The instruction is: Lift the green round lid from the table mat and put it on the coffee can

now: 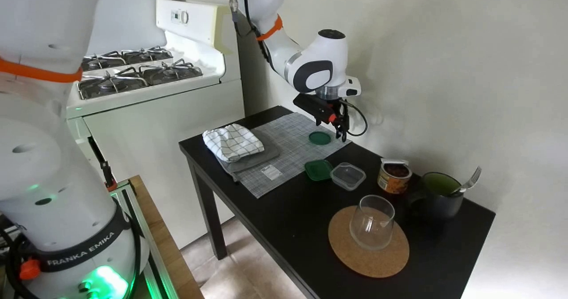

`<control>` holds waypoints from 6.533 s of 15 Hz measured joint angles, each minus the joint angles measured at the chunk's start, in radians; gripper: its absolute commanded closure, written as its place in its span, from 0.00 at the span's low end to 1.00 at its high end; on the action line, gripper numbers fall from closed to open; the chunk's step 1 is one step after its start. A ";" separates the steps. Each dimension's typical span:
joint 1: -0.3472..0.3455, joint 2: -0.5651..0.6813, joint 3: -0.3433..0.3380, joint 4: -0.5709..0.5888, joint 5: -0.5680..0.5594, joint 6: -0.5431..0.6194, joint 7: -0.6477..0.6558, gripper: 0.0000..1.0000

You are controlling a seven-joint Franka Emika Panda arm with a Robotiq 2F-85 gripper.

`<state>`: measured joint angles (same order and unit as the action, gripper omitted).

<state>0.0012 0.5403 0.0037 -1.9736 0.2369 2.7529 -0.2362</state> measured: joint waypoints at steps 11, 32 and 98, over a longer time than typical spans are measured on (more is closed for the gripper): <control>0.033 0.176 -0.006 0.143 -0.141 0.062 0.163 0.29; 0.039 0.186 -0.002 0.142 -0.148 0.062 0.206 0.46; -0.130 -0.157 -0.289 -0.066 -0.347 -0.171 0.865 1.00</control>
<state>-0.1292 0.3829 -0.2853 -2.0397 -0.1101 2.5818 0.6286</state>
